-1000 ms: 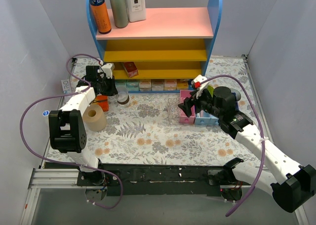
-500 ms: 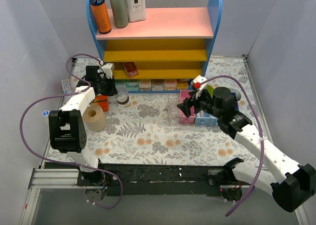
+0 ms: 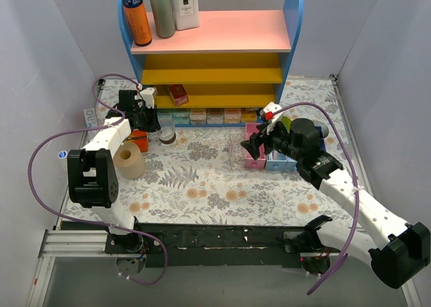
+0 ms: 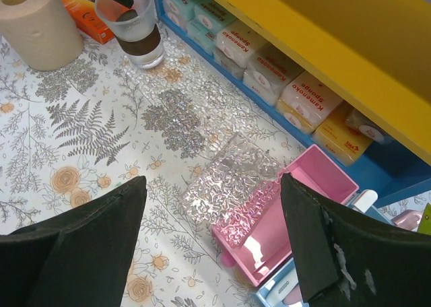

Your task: Prepare toiletry sets of a toothbrush and toothpaste on the tray

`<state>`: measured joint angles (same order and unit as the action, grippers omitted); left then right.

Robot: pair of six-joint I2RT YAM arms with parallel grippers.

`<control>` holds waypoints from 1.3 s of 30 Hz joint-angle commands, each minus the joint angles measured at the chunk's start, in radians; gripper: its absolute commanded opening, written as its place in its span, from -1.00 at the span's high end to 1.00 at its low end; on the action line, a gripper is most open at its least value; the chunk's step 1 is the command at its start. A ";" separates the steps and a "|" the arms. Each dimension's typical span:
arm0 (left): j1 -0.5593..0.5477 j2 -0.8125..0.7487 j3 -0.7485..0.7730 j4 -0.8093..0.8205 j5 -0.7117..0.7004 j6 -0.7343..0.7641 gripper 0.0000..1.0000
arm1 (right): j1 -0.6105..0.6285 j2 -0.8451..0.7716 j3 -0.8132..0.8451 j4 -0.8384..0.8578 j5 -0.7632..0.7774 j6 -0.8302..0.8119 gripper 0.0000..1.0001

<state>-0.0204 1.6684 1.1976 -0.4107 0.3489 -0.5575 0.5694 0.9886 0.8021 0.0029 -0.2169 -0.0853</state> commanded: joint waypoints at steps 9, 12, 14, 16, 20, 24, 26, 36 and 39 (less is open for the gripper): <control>-0.024 0.044 0.042 0.024 0.013 -0.005 1.00 | -0.003 0.004 -0.014 0.058 -0.015 0.002 -0.74; -0.027 0.047 0.046 0.020 0.013 -0.007 1.00 | -0.003 0.002 -0.018 0.060 -0.010 0.004 -0.75; -0.029 0.047 0.045 0.018 0.009 -0.008 1.00 | -0.003 0.002 -0.020 0.060 -0.010 0.002 -0.76; -0.032 0.048 0.045 0.018 0.010 -0.010 1.00 | -0.005 0.002 -0.021 0.060 -0.010 0.004 -0.76; -0.044 0.054 0.049 0.009 -0.002 -0.010 0.93 | -0.003 0.001 -0.024 0.060 -0.006 0.004 -0.79; -0.046 0.057 0.053 0.004 -0.014 -0.010 0.86 | -0.003 -0.004 -0.029 0.062 -0.003 0.005 -0.79; -0.049 0.059 0.056 0.004 -0.014 -0.012 0.83 | -0.003 -0.007 -0.030 0.062 -0.002 0.005 -0.80; -0.050 0.067 0.056 0.003 -0.018 -0.022 0.61 | -0.003 -0.007 -0.034 0.062 -0.007 0.007 -0.81; -0.052 0.068 0.057 0.004 -0.022 -0.027 0.55 | -0.003 -0.007 -0.034 0.062 -0.007 0.007 -0.81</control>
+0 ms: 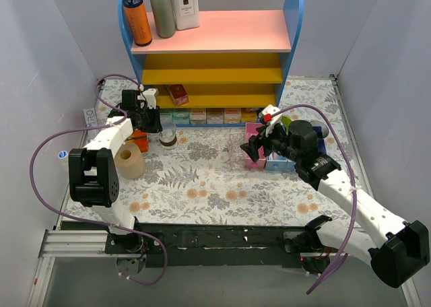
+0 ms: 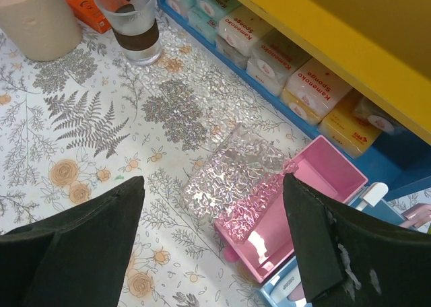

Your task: Prepare toiletry sets of a toothbrush and toothpaste on the tray

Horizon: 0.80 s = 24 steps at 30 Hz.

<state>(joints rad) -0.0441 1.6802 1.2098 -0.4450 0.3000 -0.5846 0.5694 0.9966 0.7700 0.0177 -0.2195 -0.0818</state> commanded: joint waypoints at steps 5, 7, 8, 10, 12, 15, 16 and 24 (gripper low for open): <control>-0.028 0.055 0.045 0.037 0.019 -0.004 0.47 | -0.003 -0.016 -0.003 0.044 -0.004 0.004 -0.81; -0.028 0.056 0.046 0.037 0.016 -0.011 0.48 | -0.002 -0.018 -0.005 0.044 -0.003 0.004 -0.81; -0.028 0.058 0.050 0.037 0.013 -0.012 0.52 | -0.003 -0.018 -0.006 0.045 -0.001 0.004 -0.81; -0.028 0.061 0.051 0.038 0.008 -0.017 0.53 | -0.003 -0.018 -0.006 0.045 -0.003 0.005 -0.81; -0.028 0.067 0.054 0.038 0.002 -0.021 0.53 | -0.003 -0.018 -0.008 0.048 -0.003 0.005 -0.81; -0.028 0.064 0.054 0.043 0.002 -0.027 0.57 | -0.003 -0.018 -0.009 0.050 -0.003 0.007 -0.81; -0.028 0.064 0.056 0.046 0.005 -0.030 0.57 | -0.003 -0.016 -0.011 0.051 -0.001 0.007 -0.80; -0.028 0.070 0.054 0.058 0.001 -0.043 0.59 | -0.003 -0.013 -0.017 0.057 -0.003 0.011 -0.80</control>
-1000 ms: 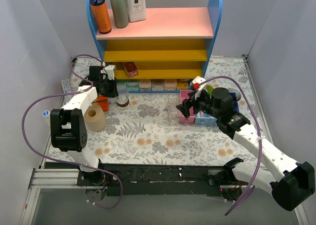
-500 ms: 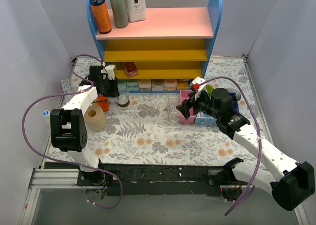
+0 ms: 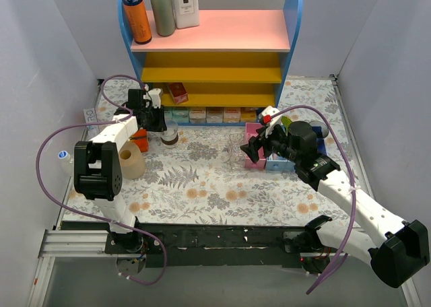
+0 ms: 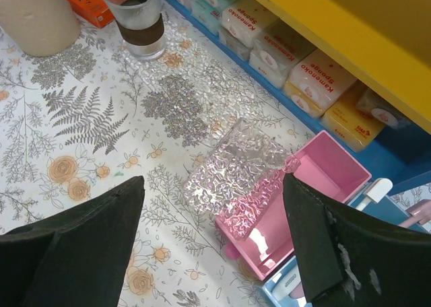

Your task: Prepare toiletry sets of a toothbrush and toothpaste on the tray

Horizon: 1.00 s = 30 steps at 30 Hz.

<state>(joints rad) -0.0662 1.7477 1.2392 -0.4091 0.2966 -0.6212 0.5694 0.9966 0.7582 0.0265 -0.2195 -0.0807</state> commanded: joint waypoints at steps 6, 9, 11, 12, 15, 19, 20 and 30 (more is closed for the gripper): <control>-0.007 -0.007 0.023 0.023 0.004 -0.012 0.53 | -0.003 -0.012 -0.007 0.046 0.000 0.007 -0.80; -0.006 -0.013 0.022 0.023 -0.010 -0.020 0.44 | -0.003 -0.012 -0.007 0.044 0.000 0.007 -0.80; -0.007 -0.019 0.020 0.026 -0.022 -0.026 0.34 | -0.003 -0.012 -0.008 0.046 0.002 0.007 -0.80; -0.007 -0.023 0.017 0.032 -0.022 -0.028 0.29 | -0.003 -0.010 -0.008 0.046 0.000 0.007 -0.80; -0.006 -0.036 0.011 0.039 -0.022 -0.037 0.21 | -0.003 -0.009 -0.007 0.044 -0.001 0.007 -0.80; -0.007 -0.045 0.009 0.044 -0.034 -0.041 0.17 | -0.003 -0.007 -0.005 0.046 -0.003 0.009 -0.80; -0.006 -0.048 0.006 0.046 -0.043 -0.043 0.14 | -0.003 -0.007 -0.005 0.044 -0.003 0.010 -0.80; -0.006 -0.109 -0.023 0.085 -0.047 -0.055 0.00 | -0.003 -0.001 -0.002 0.044 -0.003 0.010 -0.80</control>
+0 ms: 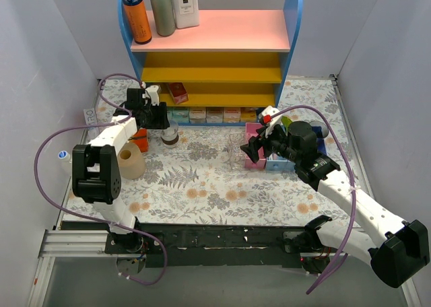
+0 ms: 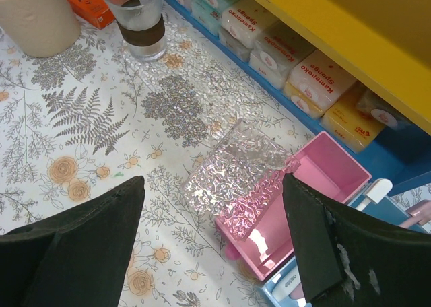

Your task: Prepare toiletry sets of a toothbrush and toothpaste on the tray

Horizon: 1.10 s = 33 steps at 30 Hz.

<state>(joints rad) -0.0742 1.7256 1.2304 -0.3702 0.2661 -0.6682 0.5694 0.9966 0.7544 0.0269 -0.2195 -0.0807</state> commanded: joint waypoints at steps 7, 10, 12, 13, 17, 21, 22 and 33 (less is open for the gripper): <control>0.002 -0.127 -0.040 0.056 -0.030 -0.008 -0.06 | -0.003 0.002 0.008 0.044 -0.007 0.012 -0.80; 0.002 -0.147 -0.052 0.062 -0.038 -0.007 -0.08 | -0.003 0.000 0.010 0.041 -0.006 0.012 -0.80; 0.001 -0.161 -0.060 0.068 -0.034 -0.007 -0.11 | -0.003 -0.004 0.010 0.038 -0.004 0.013 -0.80; 0.001 -0.175 -0.065 0.073 -0.034 -0.007 -0.13 | -0.003 -0.004 0.011 0.036 -0.003 0.013 -0.80; 0.002 -0.208 -0.088 0.088 -0.036 -0.010 -0.18 | -0.003 -0.009 0.011 0.034 -0.001 0.015 -0.80; 0.002 -0.225 -0.095 0.091 -0.036 -0.010 -0.19 | -0.003 -0.015 0.011 0.034 0.005 0.024 -0.79; 0.001 -0.228 -0.097 0.091 -0.036 -0.010 -0.19 | -0.003 -0.015 0.011 0.034 0.005 0.025 -0.79; 0.001 -0.320 -0.144 0.140 -0.068 -0.008 -0.28 | -0.003 -0.032 0.046 -0.025 0.052 0.048 -0.76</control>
<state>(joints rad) -0.0742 1.4830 1.1027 -0.2760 0.2333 -0.6781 0.5694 0.9897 0.7563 0.0063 -0.1993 -0.0498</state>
